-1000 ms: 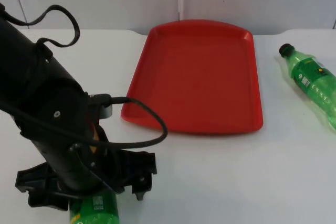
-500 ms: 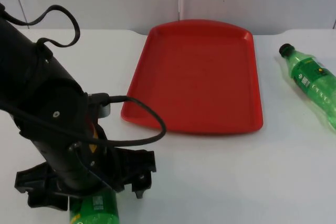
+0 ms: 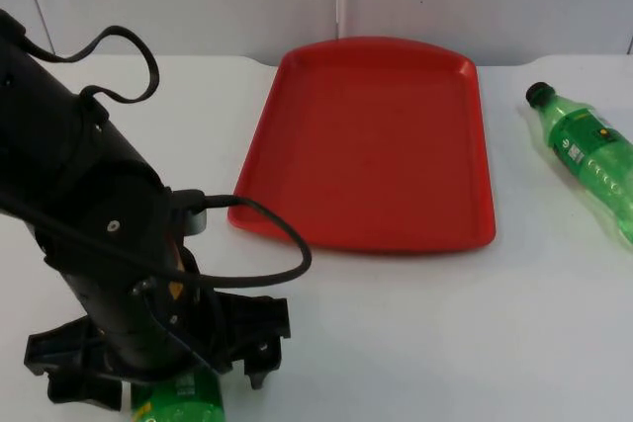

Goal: Place the bottle upright on the tray.

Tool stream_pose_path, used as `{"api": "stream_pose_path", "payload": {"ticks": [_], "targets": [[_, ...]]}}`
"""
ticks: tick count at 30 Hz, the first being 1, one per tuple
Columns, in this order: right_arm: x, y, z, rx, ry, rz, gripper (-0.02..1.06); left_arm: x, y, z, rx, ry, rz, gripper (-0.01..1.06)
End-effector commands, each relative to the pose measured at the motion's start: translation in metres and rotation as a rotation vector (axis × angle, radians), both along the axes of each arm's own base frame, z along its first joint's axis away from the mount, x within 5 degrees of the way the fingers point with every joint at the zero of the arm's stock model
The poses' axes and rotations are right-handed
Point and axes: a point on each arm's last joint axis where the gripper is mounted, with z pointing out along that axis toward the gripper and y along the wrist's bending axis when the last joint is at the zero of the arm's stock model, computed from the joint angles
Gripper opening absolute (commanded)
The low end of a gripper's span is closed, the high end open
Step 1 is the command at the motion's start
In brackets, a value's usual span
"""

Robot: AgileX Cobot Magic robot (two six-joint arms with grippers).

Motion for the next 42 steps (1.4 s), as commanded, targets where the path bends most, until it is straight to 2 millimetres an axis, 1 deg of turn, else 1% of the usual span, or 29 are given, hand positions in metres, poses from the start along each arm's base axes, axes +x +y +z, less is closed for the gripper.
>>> {"api": "stream_pose_path", "payload": {"ticks": [1,3,6,7,8,9,10,11,12,16,17,19,20,28,30,32,33,35,37,38,42], "targets": [[0.000,0.000,0.000,0.001,-0.007,-0.004,1.05,-0.001,-0.001,0.000,-0.006,0.003,0.015,1.05],[0.000,0.000,0.000,0.001,-0.007,-0.004,1.05,-0.001,-0.001,0.000,-0.006,0.003,0.015,1.05],[0.000,0.000,0.000,0.001,-0.007,-0.004,1.05,-0.001,-0.001,0.000,-0.007,0.002,0.012,1.02],[0.000,0.000,0.000,0.001,-0.007,-0.004,1.05,-0.001,-0.001,0.000,-0.007,0.002,0.012,0.97],[0.000,0.000,0.000,0.001,-0.007,-0.004,1.05,-0.001,-0.001,0.000,-0.008,0.003,0.016,0.87],[0.000,0.000,0.000,0.001,-0.007,-0.004,1.05,-0.001,-0.001,0.000,-0.008,0.003,0.016,0.82],[0.000,0.000,0.000,0.001,-0.007,-0.004,1.05,-0.001,-0.001,0.001,-0.006,0.005,0.017,0.73],[0.000,0.000,0.000,0.001,-0.007,-0.004,1.05,-0.002,-0.001,0.000,0.001,0.012,0.020,0.57],[0.000,0.000,0.000,0.001,-0.007,-0.004,1.05,-0.002,-0.001,0.000,0.001,0.012,0.020,0.57],[0.000,0.000,0.000,0.001,-0.007,-0.004,1.05,-0.001,-0.001,0.003,-0.006,0.006,0.022,0.15],[0.000,0.000,0.000,0.001,-0.007,-0.004,1.05,-0.001,-0.001,0.003,-0.006,0.006,0.022,0.15],[0.000,0.000,0.000,0.001,-0.007,-0.004,1.05,-0.001,-0.001,0.003,-0.007,0.004,0.022,0.02],[0.000,0.000,0.000,0.001,-0.007,-0.004,1.05,-0.001,-0.001,0.003,-0.007,0.004,0.022,0.00],[0.000,0.000,0.000,0.001,-0.007,-0.004,1.05,-0.002,-0.001,0.003,-0.007,0.009,0.028,0.00],[0.000,0.000,0.000,0.001,-0.007,-0.004,1.05,-0.001,-0.001,0.007,-0.013,0.001,0.031,0.00],[0.000,0.000,0.000,0.001,-0.007,-0.004,1.05,0.000,-0.002,0.017,-0.037,-0.029,0.030,0.00],[0.000,0.000,0.000,0.001,-0.007,-0.004,1.05,0.000,-0.002,0.017,-0.037,-0.029,0.030,0.00],[0.000,0.000,0.000,0.001,-0.007,-0.004,1.05,0.001,-0.004,0.030,-0.076,-0.074,0.028,0.00],[0.000,0.000,0.000,0.001,-0.007,-0.004,1.05,0.004,-0.006,0.047,-0.130,-0.145,0.014,0.00],[0.000,0.000,0.000,0.001,-0.007,-0.004,1.05,0.004,-0.006,0.047,-0.130,-0.145,0.014,0.00],[0.000,0.000,0.000,0.001,-0.007,-0.004,1.05,0.006,-0.007,0.083,-0.223,-0.296,-0.041,0.00]]}}
